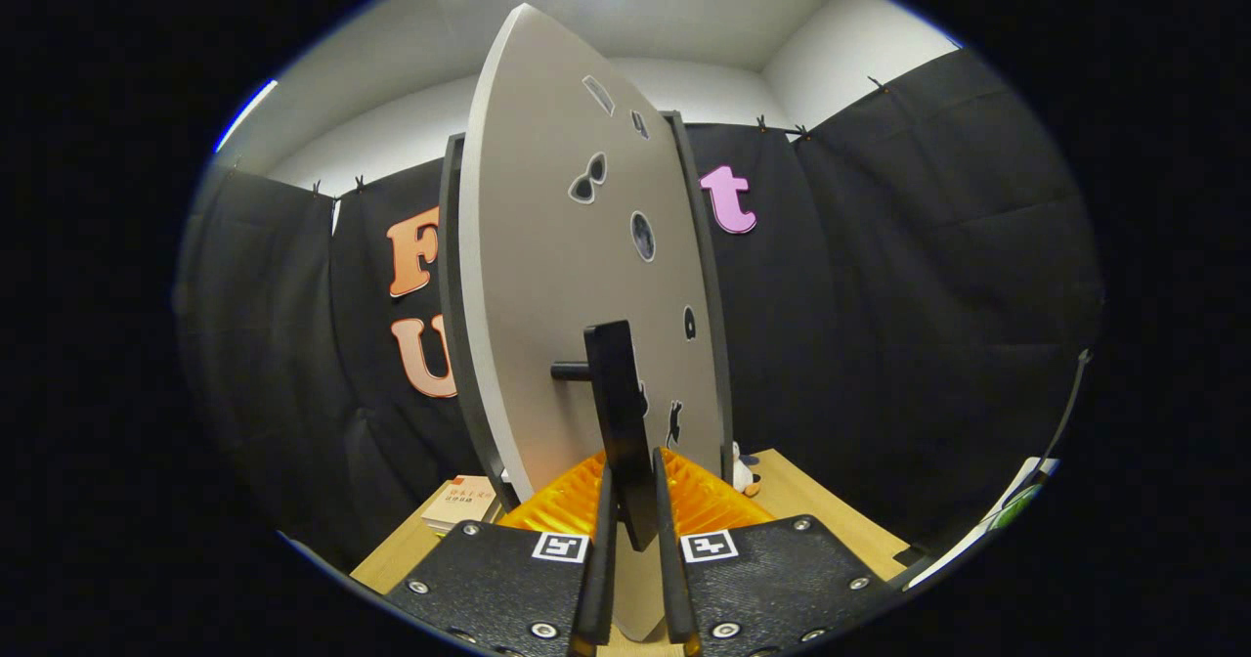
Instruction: Open the shoe cabinet door, grab the shoes and put them into the shoe cabinet, then close the shoe cabinet door.
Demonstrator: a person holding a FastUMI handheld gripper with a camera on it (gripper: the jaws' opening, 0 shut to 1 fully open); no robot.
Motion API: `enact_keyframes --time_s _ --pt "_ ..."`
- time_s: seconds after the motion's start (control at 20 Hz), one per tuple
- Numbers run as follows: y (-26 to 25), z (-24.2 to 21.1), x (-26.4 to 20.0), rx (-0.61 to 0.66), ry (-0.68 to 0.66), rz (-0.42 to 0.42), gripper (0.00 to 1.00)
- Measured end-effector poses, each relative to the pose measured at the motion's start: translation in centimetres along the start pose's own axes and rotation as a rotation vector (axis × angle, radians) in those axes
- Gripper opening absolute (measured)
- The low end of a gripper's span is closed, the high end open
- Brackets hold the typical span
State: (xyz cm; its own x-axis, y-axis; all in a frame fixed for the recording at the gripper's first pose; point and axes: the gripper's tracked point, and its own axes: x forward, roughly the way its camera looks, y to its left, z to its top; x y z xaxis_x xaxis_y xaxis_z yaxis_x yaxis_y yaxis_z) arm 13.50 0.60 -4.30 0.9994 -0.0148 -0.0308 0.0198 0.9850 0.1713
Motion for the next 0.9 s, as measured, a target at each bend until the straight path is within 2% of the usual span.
enact_keyframes --time_s 0.15,0.3,0.45,0.65,0.9 --pt "-1.3 0.2 -0.1 0.063 0.002 0.004 0.2" --pt "-2.1 0.4 -0.3 0.062 -0.009 -0.002 0.2" --pt "-4.1 0.4 -0.4 0.033 -0.005 -0.026 0.2" --pt "-7.8 0.4 -1.0 -0.095 0.027 -0.087 0.2" --pt "-11.0 0.9 -1.3 -0.067 0.02 -0.113 0.14"
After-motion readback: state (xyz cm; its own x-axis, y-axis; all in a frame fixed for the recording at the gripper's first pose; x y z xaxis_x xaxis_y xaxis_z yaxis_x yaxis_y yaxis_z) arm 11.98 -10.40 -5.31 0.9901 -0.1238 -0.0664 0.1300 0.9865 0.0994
